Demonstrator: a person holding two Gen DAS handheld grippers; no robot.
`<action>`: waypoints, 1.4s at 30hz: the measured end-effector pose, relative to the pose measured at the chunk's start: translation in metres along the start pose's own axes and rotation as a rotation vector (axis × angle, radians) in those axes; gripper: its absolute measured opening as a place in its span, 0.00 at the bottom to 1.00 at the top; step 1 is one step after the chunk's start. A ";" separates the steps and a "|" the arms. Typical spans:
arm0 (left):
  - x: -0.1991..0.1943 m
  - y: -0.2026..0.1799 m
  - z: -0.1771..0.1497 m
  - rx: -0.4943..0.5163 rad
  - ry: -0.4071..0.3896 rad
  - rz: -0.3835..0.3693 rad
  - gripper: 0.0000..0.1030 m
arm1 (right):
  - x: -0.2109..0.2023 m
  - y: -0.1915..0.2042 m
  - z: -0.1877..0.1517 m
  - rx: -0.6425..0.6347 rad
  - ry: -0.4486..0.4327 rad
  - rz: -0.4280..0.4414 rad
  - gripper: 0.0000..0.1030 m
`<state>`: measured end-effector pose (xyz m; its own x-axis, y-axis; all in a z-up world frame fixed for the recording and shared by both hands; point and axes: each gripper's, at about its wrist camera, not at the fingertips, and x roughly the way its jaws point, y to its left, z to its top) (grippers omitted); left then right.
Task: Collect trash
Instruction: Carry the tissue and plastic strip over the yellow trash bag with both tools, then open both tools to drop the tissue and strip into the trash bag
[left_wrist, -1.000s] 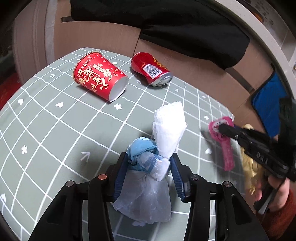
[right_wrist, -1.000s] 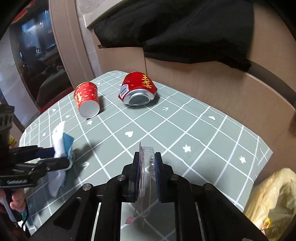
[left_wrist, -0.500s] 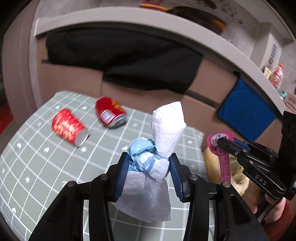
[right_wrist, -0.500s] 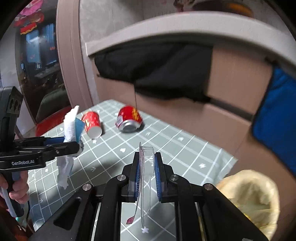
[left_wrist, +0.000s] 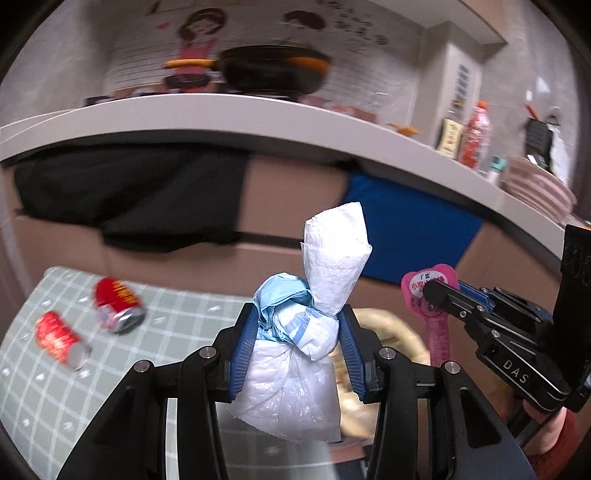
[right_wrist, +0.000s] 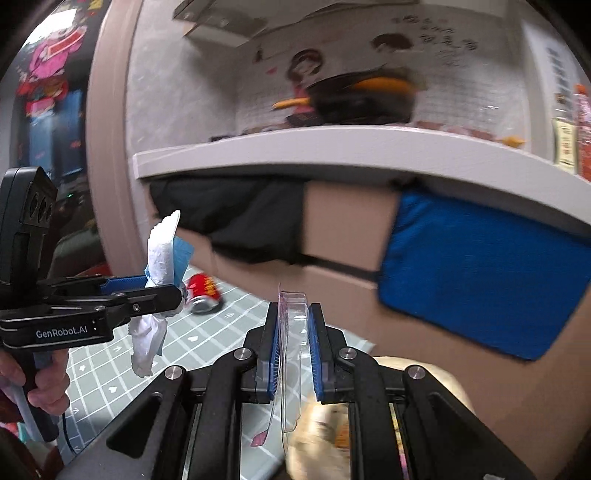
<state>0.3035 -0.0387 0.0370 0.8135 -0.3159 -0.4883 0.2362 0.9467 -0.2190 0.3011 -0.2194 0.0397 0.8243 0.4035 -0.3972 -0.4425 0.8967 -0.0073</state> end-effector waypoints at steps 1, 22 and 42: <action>0.003 -0.009 0.001 0.007 0.001 -0.016 0.44 | -0.006 -0.009 0.000 0.009 -0.007 -0.022 0.13; 0.109 -0.075 -0.035 0.040 0.177 -0.143 0.44 | -0.010 -0.111 -0.058 0.191 0.062 -0.147 0.13; 0.173 -0.058 -0.052 -0.069 0.299 -0.248 0.48 | 0.038 -0.139 -0.094 0.307 0.202 -0.126 0.27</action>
<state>0.4036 -0.1514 -0.0786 0.5432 -0.5481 -0.6360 0.3612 0.8364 -0.4123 0.3603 -0.3458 -0.0603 0.7659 0.2703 -0.5834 -0.1908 0.9620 0.1952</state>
